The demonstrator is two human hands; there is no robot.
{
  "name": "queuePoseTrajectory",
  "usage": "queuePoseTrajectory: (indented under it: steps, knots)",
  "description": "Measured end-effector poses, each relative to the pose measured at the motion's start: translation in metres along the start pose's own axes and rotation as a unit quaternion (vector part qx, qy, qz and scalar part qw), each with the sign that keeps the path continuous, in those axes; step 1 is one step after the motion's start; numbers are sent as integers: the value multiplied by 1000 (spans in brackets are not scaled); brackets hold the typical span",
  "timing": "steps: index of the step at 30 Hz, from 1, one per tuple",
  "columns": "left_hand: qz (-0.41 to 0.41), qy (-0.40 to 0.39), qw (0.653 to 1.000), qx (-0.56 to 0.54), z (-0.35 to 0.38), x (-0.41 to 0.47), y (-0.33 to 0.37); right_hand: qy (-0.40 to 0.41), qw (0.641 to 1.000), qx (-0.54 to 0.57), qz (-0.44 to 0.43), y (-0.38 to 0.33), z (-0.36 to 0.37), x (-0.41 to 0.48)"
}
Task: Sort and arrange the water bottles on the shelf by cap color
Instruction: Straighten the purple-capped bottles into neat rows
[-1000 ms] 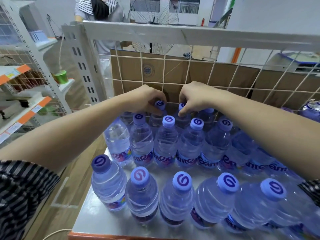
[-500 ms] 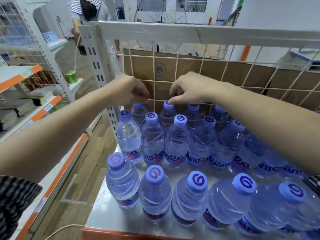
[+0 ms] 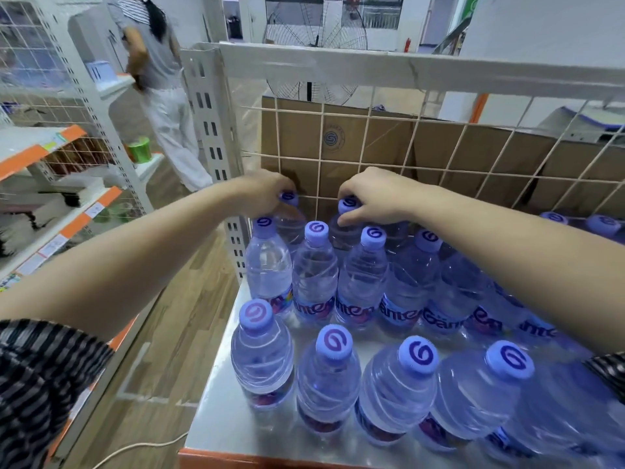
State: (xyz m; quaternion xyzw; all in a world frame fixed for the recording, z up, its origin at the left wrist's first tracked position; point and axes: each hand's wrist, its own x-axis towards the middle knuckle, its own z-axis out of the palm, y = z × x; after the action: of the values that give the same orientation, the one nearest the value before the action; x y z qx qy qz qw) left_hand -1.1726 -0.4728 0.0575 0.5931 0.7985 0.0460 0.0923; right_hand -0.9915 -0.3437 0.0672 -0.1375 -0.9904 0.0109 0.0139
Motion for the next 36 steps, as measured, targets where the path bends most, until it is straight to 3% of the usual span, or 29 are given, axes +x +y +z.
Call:
queuePoseTrajectory:
  steps: [3,6,18,36]
  knots:
    - [63,4,994,-86,4,5,8,-2,1000,-13,7,0,-1,0]
    - [73,-8,987,-140,7,12,15,-14,999,-23,29,5,-6,-1]
    - [119,-17,980,-157,11,17,15,-17,998,-48,42,12,-10,0]
    - [41,-37,967,-250,13,-7,5,-41,997,-30,50,2,-8,-6]
